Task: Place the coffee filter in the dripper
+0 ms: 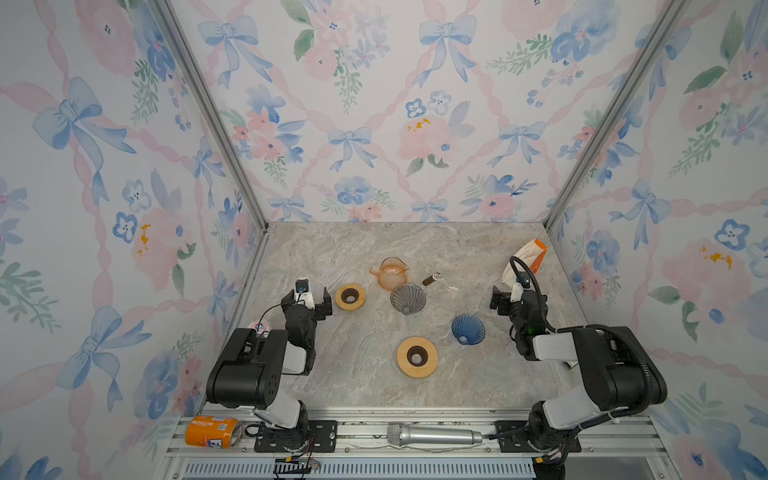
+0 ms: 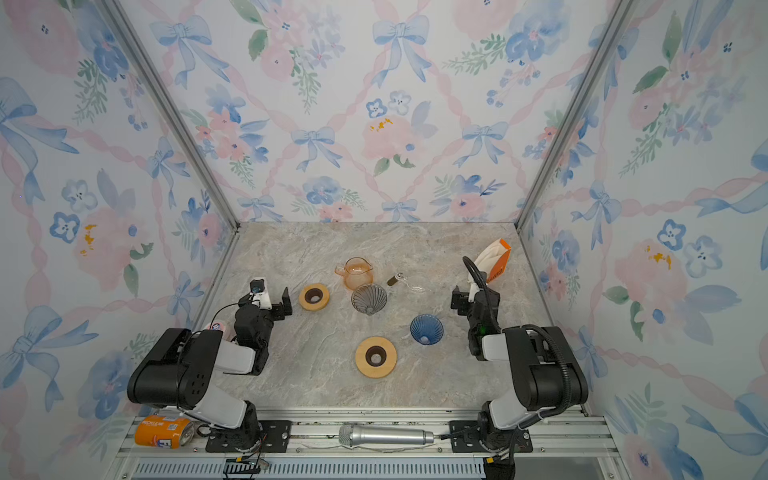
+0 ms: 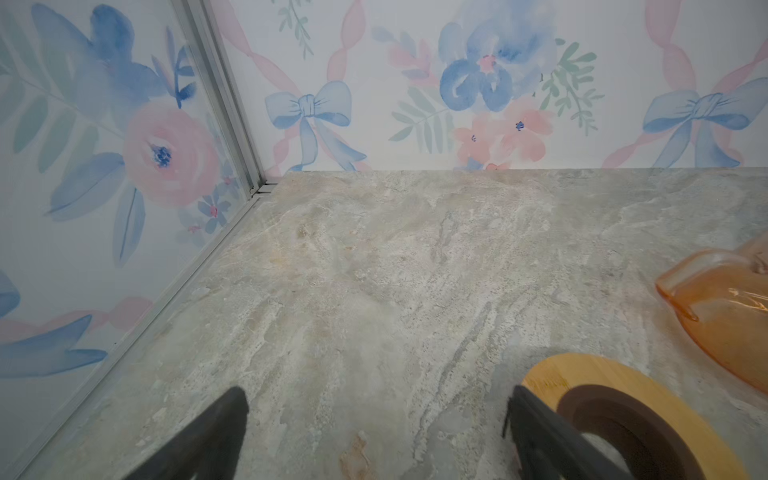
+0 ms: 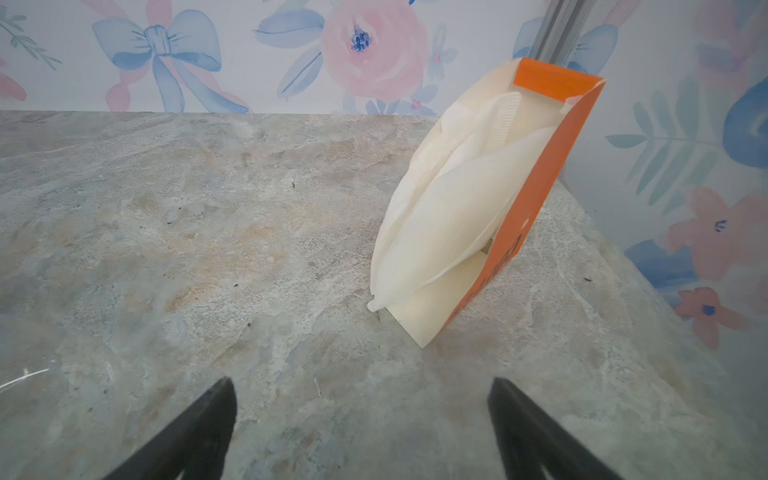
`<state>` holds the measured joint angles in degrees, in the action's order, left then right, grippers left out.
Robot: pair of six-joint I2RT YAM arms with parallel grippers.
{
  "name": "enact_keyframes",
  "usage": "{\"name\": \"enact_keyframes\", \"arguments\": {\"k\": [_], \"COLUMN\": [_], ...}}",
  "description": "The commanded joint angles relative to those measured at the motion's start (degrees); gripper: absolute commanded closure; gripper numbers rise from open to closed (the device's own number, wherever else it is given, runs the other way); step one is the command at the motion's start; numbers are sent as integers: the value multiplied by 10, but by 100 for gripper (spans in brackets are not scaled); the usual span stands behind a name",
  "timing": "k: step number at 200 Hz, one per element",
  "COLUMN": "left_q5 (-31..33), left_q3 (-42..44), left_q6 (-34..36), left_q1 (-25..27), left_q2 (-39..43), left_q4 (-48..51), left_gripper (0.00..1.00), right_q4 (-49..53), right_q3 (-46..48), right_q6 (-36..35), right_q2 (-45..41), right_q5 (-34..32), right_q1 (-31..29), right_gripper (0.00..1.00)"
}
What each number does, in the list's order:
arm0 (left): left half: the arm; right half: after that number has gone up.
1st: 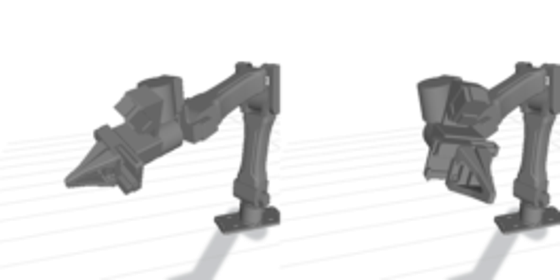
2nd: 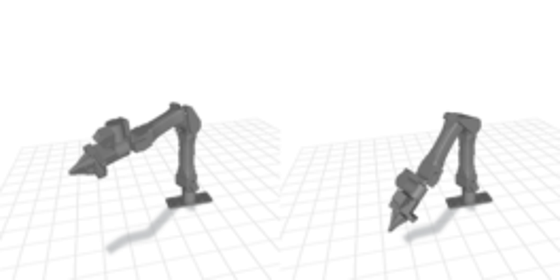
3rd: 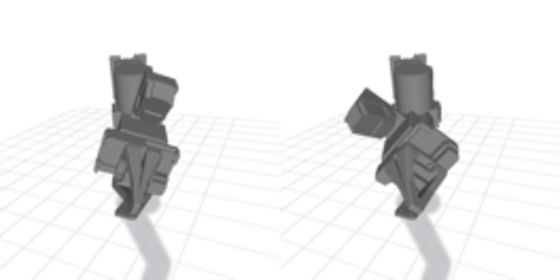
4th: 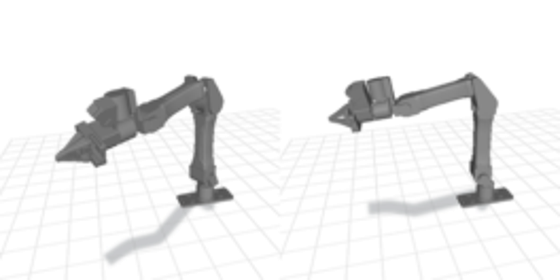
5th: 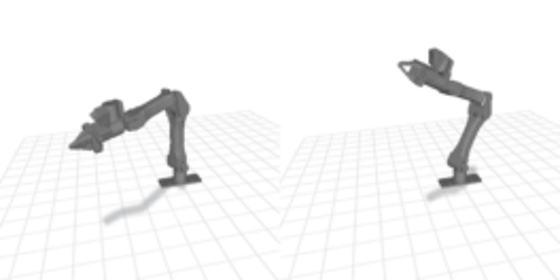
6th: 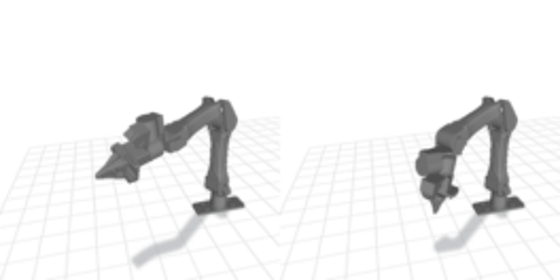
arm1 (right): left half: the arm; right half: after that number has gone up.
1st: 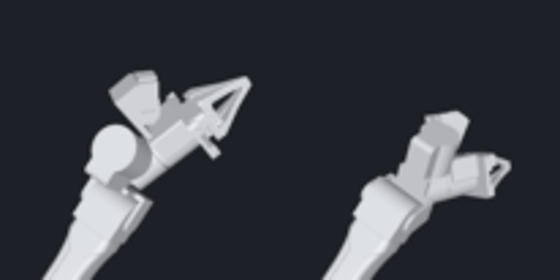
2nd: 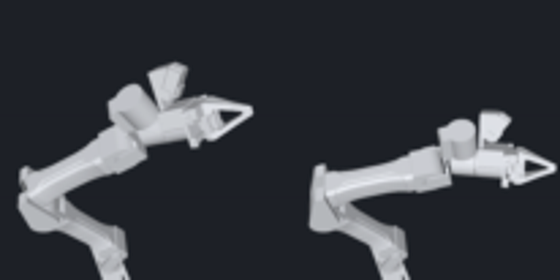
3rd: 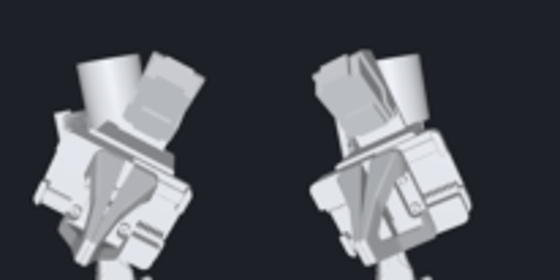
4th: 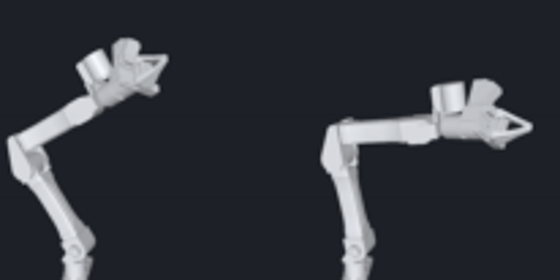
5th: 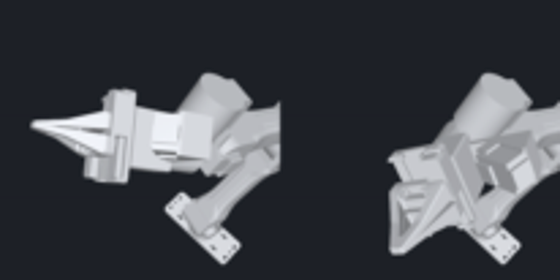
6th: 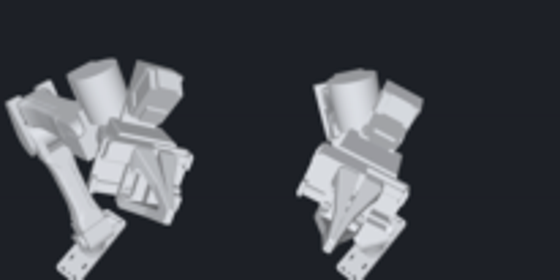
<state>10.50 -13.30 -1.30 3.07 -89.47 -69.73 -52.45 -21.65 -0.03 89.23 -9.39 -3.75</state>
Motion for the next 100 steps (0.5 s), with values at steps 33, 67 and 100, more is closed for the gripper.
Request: {"name": "enact_keyframes", "arguments": {"k": [33, 67, 100], "left_q5": [3, 3, 1], "left_q3": [-3, -2, -3], "left_q6": [-5, -5, -5], "left_q1": [1, 1, 0], "left_q2": [-4, -3, -4], "left_q4": [-1, -1, 0], "left_gripper": [2, 2, 2], "right_q4": [5, 4, 5], "right_q3": [-8, -8, -8], "right_q6": [3, 3, 3], "right_q2": [-5, -4, -5], "right_q5": [0, 0, 0], "right_q1": [2, 2, 2], "right_gripper": [3, 4, 4]}}
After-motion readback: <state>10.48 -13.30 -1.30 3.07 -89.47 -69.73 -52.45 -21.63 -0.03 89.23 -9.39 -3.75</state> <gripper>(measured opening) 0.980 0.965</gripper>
